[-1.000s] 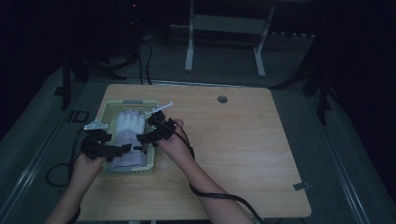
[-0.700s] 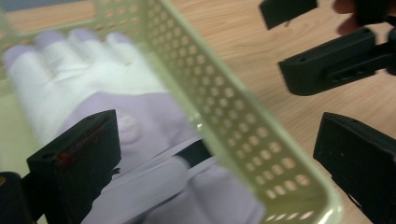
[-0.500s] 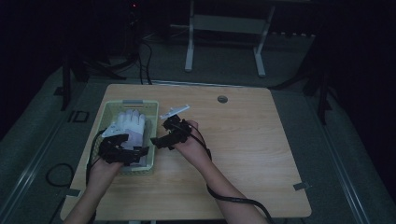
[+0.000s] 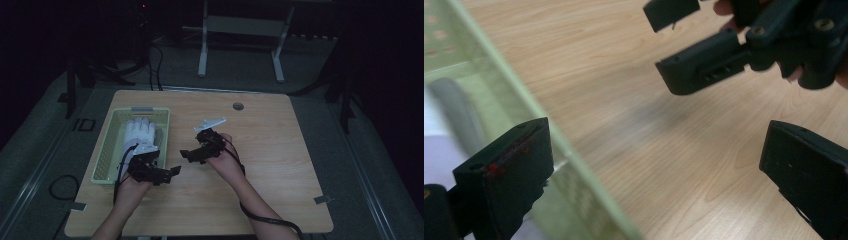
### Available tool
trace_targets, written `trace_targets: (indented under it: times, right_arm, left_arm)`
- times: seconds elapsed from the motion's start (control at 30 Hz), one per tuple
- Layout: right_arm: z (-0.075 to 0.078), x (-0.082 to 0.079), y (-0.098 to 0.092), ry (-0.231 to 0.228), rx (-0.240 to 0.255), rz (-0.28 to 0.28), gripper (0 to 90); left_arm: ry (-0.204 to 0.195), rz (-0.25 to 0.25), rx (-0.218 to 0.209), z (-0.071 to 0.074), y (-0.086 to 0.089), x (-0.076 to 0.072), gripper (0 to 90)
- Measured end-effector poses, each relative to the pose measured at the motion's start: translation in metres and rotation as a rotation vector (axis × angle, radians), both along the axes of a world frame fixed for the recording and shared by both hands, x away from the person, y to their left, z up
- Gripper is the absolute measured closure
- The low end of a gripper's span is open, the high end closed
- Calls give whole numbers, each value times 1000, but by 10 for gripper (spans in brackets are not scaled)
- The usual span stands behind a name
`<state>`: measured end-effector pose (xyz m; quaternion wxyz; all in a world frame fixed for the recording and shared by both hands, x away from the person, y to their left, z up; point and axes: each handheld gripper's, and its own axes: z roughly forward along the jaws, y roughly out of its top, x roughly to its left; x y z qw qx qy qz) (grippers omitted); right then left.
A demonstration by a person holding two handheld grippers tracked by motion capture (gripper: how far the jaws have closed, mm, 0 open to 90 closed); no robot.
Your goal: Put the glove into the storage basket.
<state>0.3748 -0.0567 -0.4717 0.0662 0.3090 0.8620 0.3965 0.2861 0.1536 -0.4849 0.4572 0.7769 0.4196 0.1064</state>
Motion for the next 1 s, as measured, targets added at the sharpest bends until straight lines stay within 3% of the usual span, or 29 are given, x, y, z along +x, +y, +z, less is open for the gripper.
trace_targets:
  times: [0.6, 0.7, 0.87, 1.0]
  right_arm:
    - [-14, -10, -70, -24, 5, -21, 137]
    - [-22, -17, -91, -31, -13, -29, 137]
    - [-31, -24, -108, -38, -8, -46, 137]
    - [-49, -33, -124, -25, -16, -54, 137]
  left_arm:
    - [-38, -88, 23, -11, -58, -6, 12]
    - [-33, -111, 20, -17, -68, -8, 11]
    - [-29, -140, 30, -23, -80, -10, 11]
    - [-24, -180, 44, -35, -95, -13, 11]
